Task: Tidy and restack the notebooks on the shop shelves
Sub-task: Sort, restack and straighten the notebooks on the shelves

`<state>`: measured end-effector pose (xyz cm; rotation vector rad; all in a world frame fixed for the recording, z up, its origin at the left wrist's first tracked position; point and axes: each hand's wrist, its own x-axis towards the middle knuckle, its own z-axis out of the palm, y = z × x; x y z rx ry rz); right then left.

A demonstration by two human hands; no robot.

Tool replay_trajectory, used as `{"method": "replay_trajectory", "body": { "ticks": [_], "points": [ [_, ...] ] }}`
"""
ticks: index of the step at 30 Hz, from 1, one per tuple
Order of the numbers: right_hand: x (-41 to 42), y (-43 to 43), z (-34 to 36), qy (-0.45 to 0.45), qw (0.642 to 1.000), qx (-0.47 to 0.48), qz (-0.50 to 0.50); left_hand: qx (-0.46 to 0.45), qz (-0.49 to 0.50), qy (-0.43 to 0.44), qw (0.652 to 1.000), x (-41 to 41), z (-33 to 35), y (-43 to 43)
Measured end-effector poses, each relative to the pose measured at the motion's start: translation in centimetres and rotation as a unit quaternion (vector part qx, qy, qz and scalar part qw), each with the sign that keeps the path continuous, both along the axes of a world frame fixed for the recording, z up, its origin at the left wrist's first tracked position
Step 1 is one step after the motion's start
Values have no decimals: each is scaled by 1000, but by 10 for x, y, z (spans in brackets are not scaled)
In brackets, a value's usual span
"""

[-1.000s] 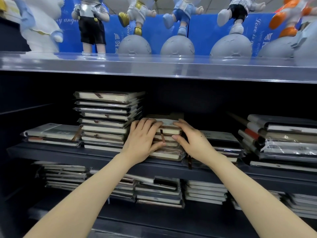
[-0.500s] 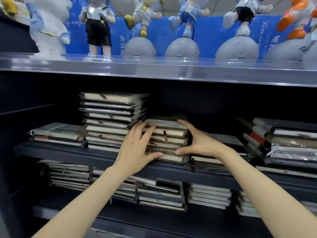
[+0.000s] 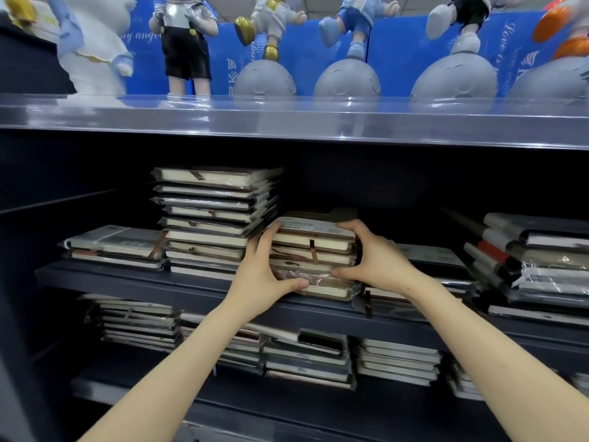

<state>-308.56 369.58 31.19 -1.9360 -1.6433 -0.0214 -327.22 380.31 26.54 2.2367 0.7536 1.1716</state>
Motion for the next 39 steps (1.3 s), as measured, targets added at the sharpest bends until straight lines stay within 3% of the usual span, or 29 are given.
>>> {"method": "replay_trajectory", "body": {
  "ticks": [16,21,25,30,34,39],
  "points": [
    [-16,-8,-12,-53,995,80,-34,-1,50,-51,997,-1,-2,-15],
    [-11,-6,-10,-29,995,91,-16,-41,-6,-89,995,-8,0,-10],
    [-8,-7,-6,-12,996,83,-17,-27,28,-110,993,-4,2,-9],
    [-11,-14,-16,-123,973,108,-161,-48,91,-131,986,5,1,-8],
    [-10,-19,-24,-99,969,168,-152,-37,138,-135,980,11,4,-10],
    [-7,-5,-34,-180,946,187,-194,-21,169,-125,977,15,6,-11]
  ]
}}
